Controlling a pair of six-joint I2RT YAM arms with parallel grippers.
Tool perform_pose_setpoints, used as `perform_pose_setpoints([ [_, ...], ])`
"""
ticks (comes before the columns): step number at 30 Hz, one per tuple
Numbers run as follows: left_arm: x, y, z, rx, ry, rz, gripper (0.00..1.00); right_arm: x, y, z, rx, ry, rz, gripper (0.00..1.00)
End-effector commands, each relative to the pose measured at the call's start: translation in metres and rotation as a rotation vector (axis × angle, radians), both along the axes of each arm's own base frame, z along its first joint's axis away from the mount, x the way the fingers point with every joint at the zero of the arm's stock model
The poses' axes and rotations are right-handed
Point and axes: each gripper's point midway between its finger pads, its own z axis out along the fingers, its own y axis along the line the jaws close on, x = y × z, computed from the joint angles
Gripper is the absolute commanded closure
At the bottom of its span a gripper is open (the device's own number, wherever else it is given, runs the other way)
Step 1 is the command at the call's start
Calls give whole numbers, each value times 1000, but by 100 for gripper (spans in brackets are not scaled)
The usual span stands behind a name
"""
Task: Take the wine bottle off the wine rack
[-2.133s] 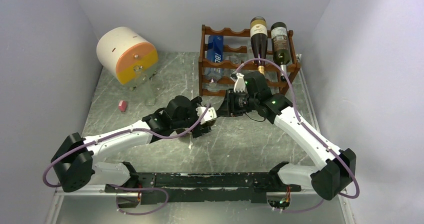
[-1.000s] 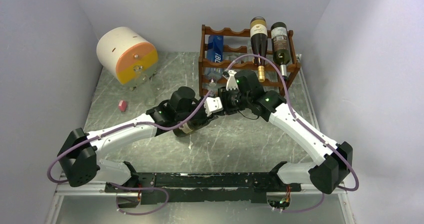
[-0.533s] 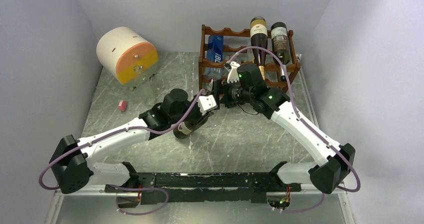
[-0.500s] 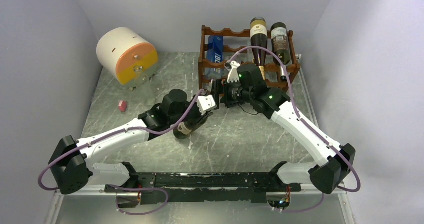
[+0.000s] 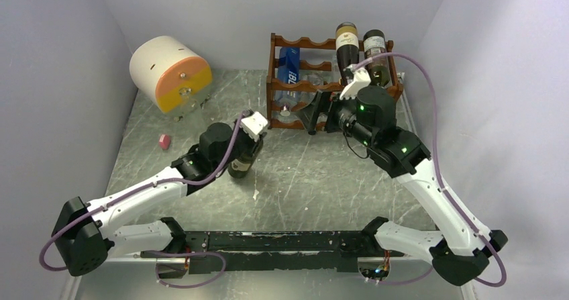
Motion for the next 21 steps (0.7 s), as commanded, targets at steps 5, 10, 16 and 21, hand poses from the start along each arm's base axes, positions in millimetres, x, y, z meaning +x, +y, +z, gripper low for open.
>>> perform_pose_setpoints([
  [5, 66, 66, 98, -312, -273, 312, 93, 1, -20, -7, 1, -9, -98, 0],
  [10, 85, 89, 110, -359, -380, 349, 93, -1, -24, -5, -2, -18, -108, 0],
  [16, 103, 106, 107, -328, -450, 415, 93, -3, -30, -2, -13, -24, -117, 0],
  [21, 113, 125, 105, -374, -468, 433, 93, -6, -32, -4, -5, -23, -119, 0],
])
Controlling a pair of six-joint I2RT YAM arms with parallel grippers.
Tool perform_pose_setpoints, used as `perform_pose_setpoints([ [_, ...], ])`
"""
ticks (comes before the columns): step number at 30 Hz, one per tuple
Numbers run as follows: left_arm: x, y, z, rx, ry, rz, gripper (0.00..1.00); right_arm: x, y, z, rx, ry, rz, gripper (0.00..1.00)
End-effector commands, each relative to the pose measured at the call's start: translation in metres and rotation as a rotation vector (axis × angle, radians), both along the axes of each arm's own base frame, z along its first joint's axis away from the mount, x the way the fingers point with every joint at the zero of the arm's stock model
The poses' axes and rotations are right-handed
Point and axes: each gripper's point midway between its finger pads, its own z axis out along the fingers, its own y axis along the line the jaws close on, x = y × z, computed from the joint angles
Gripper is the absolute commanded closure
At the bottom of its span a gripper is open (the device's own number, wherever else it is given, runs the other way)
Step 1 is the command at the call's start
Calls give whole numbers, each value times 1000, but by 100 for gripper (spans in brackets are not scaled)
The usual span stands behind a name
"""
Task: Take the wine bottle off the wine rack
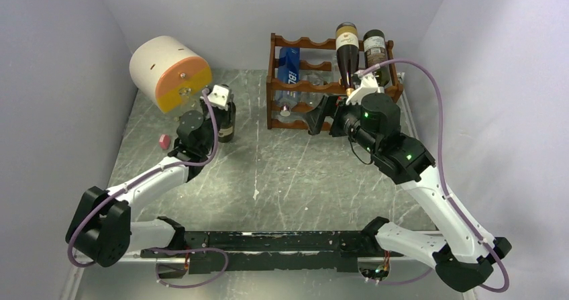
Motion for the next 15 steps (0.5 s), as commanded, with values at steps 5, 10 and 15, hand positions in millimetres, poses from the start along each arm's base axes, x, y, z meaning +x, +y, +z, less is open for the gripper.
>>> perform_pose_setpoints([
  [5, 13, 20, 55, -131, -206, -1, 93, -3, -5, -3, 11, 4, -17, 0],
  [10, 23, 24, 37, -152, -164, 18, 93, -3, -4, -4, 11, 6, -15, 0],
  [15, 26, 32, 21, -199, -123, 60, 91, -2, -2, -8, 6, 17, -8, 0],
])
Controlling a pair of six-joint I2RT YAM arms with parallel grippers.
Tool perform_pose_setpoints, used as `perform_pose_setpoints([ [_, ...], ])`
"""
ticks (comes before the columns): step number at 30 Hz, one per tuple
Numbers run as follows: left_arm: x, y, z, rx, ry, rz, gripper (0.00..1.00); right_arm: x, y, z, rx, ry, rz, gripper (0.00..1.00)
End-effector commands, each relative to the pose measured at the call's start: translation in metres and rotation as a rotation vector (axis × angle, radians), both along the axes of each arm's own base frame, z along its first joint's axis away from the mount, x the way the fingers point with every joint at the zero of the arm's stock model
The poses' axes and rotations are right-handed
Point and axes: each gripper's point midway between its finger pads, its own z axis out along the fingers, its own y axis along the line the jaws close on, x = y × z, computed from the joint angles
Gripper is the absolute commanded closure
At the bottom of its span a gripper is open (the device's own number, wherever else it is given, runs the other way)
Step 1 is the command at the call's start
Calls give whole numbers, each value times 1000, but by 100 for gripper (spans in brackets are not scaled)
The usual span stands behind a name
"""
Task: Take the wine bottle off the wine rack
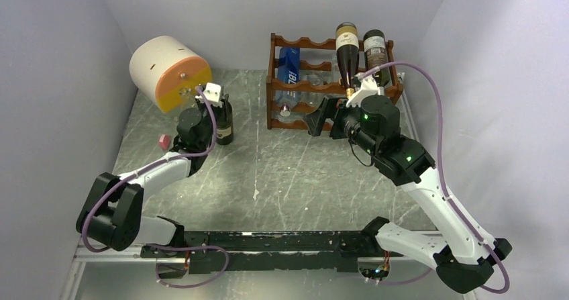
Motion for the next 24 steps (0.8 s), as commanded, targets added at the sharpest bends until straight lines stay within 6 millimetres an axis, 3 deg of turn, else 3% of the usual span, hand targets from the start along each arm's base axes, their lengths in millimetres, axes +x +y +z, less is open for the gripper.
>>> perform_pose_setpoints([
  [1, -2, 7, 48, -140, -157, 23, 89, 2, 1, -3, 1, 4, -4, 0],
  [10, -3, 14, 38, -156, -119, 58, 48, 7, 10, -8, -6, 14, 24, 0],
  [14, -6, 15, 40, -143, -102, 57, 18, 9, 14, -11, -16, 19, 39, 0],
  [19, -14, 16, 49, -159, -91, 42, 2, 11, 17, -11, -21, 16, 46, 0],
  [24, -27, 15, 62, -196, -61, 14, 0, 13, 15, -12, -32, 14, 41, 0],
])
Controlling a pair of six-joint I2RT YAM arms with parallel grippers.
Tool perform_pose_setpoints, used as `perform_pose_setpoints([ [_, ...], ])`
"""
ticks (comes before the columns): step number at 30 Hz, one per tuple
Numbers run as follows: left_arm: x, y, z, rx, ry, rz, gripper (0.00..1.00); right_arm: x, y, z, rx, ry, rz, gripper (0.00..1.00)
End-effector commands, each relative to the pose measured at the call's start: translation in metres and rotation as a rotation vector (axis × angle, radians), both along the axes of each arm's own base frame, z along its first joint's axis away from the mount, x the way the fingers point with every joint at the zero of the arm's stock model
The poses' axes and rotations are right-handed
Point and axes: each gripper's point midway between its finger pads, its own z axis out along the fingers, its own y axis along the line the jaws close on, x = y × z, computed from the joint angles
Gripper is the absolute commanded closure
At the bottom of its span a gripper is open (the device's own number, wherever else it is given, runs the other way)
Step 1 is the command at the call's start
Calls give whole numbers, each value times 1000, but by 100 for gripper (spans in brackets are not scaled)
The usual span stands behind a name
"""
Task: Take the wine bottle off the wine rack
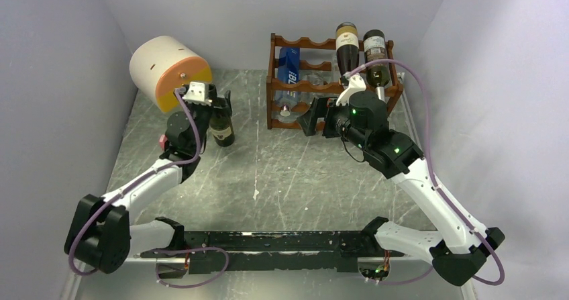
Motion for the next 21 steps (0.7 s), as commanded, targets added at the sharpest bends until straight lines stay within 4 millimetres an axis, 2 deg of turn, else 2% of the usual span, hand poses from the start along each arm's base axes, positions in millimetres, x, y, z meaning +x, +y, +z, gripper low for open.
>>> perform_pose_setpoints([
  [1, -12, -2, 28, -55, 2, -39, 1, 3, -1, 9, 1, -37, -2, 0],
  [8, -42, -3, 41, -27, 74, -107, 0, 4, 0, 6, -2, -22, -5, 0],
  [14, -74, -1, 50, 19, 67, -167, 0, 10, 2, 6, -29, -7, -4, 0],
  [19, -96, 3, 60, 71, 28, -199, 0, 19, -7, 11, -96, -14, -54, 0],
  [21, -105, 2, 71, 101, -5, -223, 1, 21, -14, 14, -111, -24, -85, 0],
])
